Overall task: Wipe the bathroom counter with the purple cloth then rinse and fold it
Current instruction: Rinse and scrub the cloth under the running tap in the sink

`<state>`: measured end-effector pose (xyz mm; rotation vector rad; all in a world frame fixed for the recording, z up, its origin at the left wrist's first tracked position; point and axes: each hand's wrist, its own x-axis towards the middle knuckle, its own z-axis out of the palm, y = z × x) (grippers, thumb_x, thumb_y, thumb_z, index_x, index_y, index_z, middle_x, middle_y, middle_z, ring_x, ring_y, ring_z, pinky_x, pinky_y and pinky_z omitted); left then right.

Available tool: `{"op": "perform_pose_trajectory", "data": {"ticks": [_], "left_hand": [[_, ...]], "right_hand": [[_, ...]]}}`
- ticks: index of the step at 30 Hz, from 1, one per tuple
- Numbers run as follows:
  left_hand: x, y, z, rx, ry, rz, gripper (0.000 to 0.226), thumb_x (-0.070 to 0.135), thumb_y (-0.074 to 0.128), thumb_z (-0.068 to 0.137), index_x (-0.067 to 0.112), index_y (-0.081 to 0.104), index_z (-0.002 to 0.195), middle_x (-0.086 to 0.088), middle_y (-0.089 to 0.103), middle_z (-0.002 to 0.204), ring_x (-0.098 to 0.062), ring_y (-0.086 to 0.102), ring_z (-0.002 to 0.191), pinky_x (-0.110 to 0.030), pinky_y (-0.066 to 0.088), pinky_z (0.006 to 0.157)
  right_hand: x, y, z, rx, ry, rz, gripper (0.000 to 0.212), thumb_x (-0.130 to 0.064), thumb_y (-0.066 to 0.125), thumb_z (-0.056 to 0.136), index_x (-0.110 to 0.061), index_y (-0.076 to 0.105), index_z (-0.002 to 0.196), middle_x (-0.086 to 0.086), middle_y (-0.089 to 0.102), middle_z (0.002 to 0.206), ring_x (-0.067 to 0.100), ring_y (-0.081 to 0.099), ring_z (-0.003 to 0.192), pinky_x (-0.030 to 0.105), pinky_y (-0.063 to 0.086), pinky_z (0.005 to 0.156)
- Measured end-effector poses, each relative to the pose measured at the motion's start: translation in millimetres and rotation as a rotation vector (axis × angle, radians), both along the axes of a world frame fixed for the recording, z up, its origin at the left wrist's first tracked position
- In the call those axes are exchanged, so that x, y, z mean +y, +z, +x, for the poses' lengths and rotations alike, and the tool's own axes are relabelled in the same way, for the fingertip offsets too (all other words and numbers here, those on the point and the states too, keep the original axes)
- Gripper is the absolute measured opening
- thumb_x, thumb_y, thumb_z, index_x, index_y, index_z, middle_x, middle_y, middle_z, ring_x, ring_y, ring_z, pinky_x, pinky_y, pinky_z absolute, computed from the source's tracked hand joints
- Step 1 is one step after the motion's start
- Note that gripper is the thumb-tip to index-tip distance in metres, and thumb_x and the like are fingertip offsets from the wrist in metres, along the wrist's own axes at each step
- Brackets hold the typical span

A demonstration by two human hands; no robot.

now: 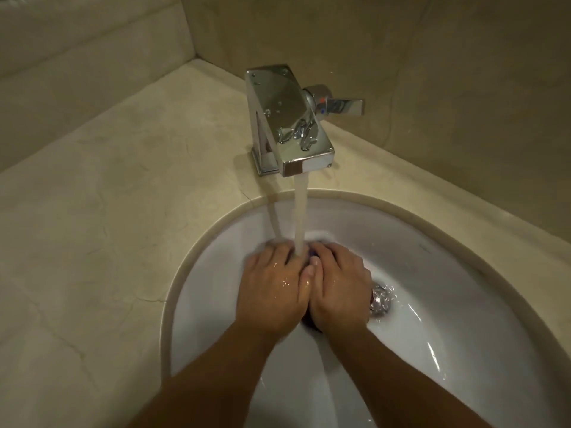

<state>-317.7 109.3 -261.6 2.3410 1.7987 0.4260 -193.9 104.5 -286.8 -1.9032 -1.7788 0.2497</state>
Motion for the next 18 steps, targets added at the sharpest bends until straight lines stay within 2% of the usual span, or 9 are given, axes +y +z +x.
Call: {"op": "perform_pose_trajectory", "data": {"ticks": [4, 7, 9, 11, 12, 15, 18], "left_hand": [[1, -14, 3, 0.1, 0.033, 0.136, 0.054, 0.039, 0.018, 0.105, 0.017, 0.066, 0.119, -0.008, 0.066, 0.108, -0.028, 0.058, 0.104, -0.042, 0.043, 0.086], [4, -20, 8, 0.155, 0.094, 0.196, 0.052, 0.037, 0.025, 0.105, 0.01, 0.069, 0.103, -0.012, 0.067, 0.1, -0.032, 0.061, 0.098, -0.043, 0.046, 0.083], [7, -21, 12, 0.165, 0.152, 0.2, 0.05, 0.035, 0.027, 0.104, 0.01, 0.069, 0.095, -0.013, 0.068, 0.093, -0.032, 0.061, 0.09, -0.042, 0.045, 0.08], [12, -21, 17, 0.171, 0.194, 0.206, 0.047, 0.033, 0.03, 0.102, 0.011, 0.069, 0.089, -0.011, 0.067, 0.085, -0.03, 0.06, 0.083, -0.04, 0.044, 0.076], [14, -20, 19, 0.172, 0.212, 0.199, 0.043, 0.033, 0.034, 0.102, 0.011, 0.068, 0.086, -0.01, 0.066, 0.081, -0.03, 0.06, 0.079, -0.04, 0.044, 0.074], [17, -22, 23, 0.151, 0.253, 0.155, 0.029, 0.031, 0.049, 0.097, 0.013, 0.067, 0.083, -0.006, 0.063, 0.074, -0.028, 0.059, 0.073, -0.04, 0.045, 0.071], [18, -24, 23, 0.192, 0.246, 0.033, 0.03, 0.037, 0.047, 0.096, 0.02, 0.07, 0.088, -0.001, 0.064, 0.081, -0.024, 0.06, 0.08, -0.04, 0.043, 0.076]], "right_hand": [[6, -8, 1, -0.117, -0.017, -0.012, 0.037, -0.037, 0.036, 0.094, -0.023, 0.068, 0.107, -0.001, 0.064, 0.11, 0.026, 0.056, 0.094, 0.038, 0.041, 0.077], [15, -8, 4, -0.226, 0.009, -0.078, 0.034, -0.04, 0.039, 0.089, -0.021, 0.064, 0.1, 0.002, 0.062, 0.102, 0.028, 0.055, 0.085, 0.037, 0.04, 0.069], [21, -8, 5, -0.311, 0.061, -0.192, 0.042, -0.042, 0.022, 0.096, -0.024, 0.06, 0.098, 0.002, 0.057, 0.098, 0.028, 0.052, 0.087, 0.038, 0.038, 0.07], [29, -12, 8, -0.35, 0.131, -0.283, 0.067, -0.046, -0.006, 0.095, -0.024, 0.056, 0.103, 0.003, 0.056, 0.103, 0.027, 0.049, 0.096, 0.04, 0.037, 0.079], [32, -13, 9, -0.35, 0.141, -0.286, 0.074, -0.047, -0.014, 0.093, -0.023, 0.055, 0.106, 0.003, 0.057, 0.105, 0.026, 0.048, 0.099, 0.04, 0.037, 0.083], [36, -9, 9, -0.336, 0.124, -0.247, 0.078, -0.05, -0.016, 0.092, -0.021, 0.056, 0.106, 0.004, 0.059, 0.104, 0.026, 0.05, 0.097, 0.04, 0.041, 0.086], [35, -10, 11, -0.354, 0.145, -0.229, 0.074, -0.048, -0.011, 0.093, -0.022, 0.056, 0.108, 0.004, 0.059, 0.105, 0.025, 0.05, 0.097, 0.039, 0.04, 0.084]]}}
